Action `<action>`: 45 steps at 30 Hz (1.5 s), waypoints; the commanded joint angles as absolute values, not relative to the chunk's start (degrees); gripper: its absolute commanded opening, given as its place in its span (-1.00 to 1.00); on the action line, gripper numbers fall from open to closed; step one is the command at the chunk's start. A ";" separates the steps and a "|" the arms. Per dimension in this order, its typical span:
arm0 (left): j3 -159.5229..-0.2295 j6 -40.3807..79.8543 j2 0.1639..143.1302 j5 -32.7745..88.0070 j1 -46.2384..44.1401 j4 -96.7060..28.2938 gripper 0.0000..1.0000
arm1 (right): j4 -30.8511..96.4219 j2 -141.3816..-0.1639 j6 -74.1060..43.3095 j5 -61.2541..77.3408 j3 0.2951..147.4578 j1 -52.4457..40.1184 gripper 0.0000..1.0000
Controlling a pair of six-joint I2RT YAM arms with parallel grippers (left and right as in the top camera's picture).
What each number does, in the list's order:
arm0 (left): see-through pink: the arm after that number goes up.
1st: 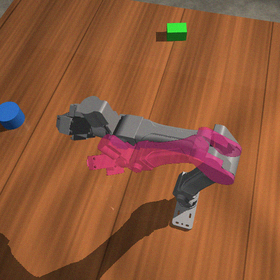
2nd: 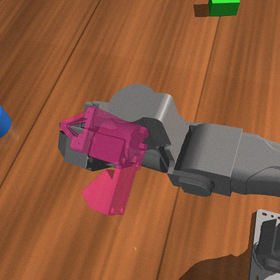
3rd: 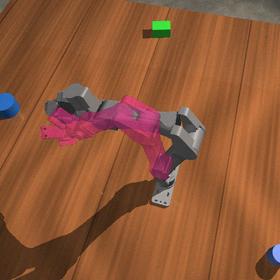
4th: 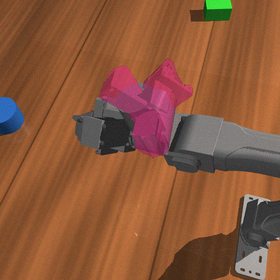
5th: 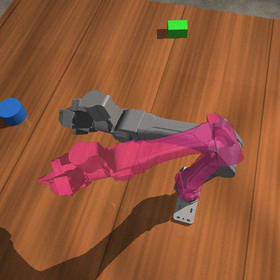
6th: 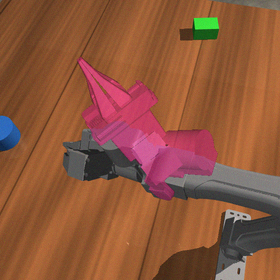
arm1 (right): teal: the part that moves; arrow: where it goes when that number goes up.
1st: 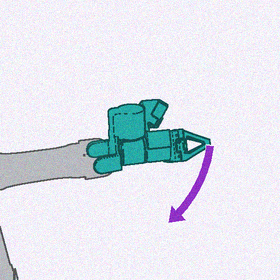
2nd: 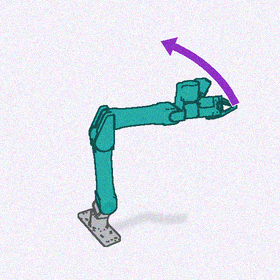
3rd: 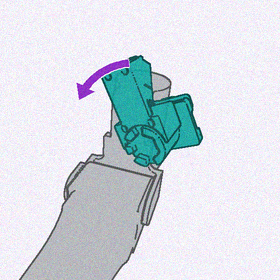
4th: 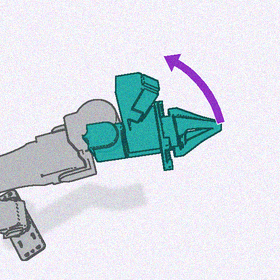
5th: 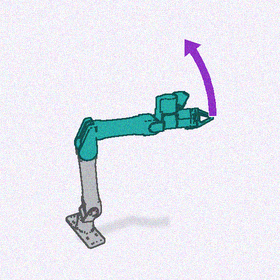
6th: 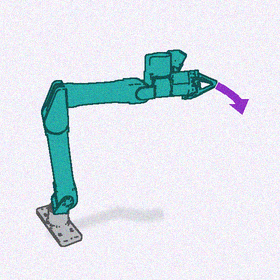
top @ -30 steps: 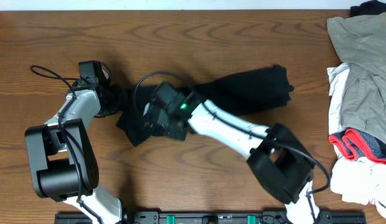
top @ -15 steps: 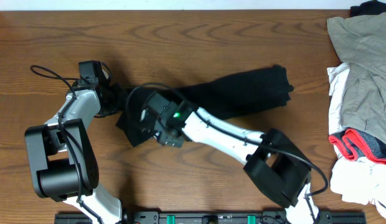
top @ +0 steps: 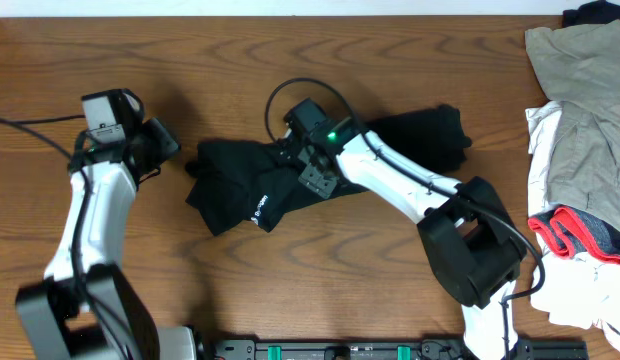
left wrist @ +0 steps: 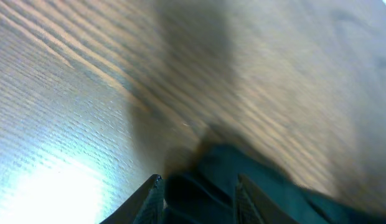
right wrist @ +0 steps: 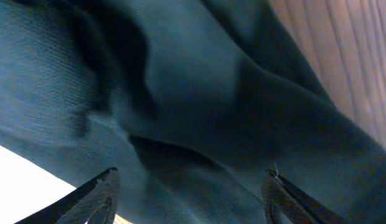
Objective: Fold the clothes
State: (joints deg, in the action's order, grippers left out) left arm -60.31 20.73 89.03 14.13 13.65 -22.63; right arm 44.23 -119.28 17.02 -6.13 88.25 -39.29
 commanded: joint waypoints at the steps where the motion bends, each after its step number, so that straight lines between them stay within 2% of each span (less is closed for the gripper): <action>1: -61.14 20.14 86.41 20.10 11.88 -24.51 -0.25 | 44.51 -117.86 13.69 -3.95 89.23 -37.26 0.43; 4: -61.01 20.12 86.61 21.10 8.32 -26.96 -0.24 | 44.45 -117.86 13.74 -0.14 89.23 -35.81 0.44; 9: -59.75 19.97 88.97 19.84 3.05 -28.08 -0.24 | 45.25 -117.73 18.31 22.74 89.23 -34.79 0.54; 12: -59.70 19.94 91.90 18.76 0.49 -28.21 -0.24 | 44.77 -117.73 18.26 27.99 89.23 -34.79 0.56; 19: -59.70 19.92 100.51 16.84 -1.85 -27.57 -0.24 | 43.46 -117.64 18.31 30.30 89.25 -34.79 0.48; 24: -59.70 19.94 105.97 16.84 -1.85 -26.00 -0.23 | 42.17 -117.64 18.24 30.39 89.25 -34.79 0.11; 29: -59.70 19.94 107.81 16.84 -1.85 -25.39 -0.23 | 42.00 -117.64 18.24 30.48 89.25 -34.89 0.00; 45: -59.70 19.97 107.81 16.88 -1.85 -25.43 -0.23 | 39.46 -118.67 18.22 27.27 89.21 -35.42 0.04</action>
State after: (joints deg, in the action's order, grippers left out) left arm -60.58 20.71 104.49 19.16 -2.04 -25.04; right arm 39.55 -119.28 17.78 28.62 88.25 -35.00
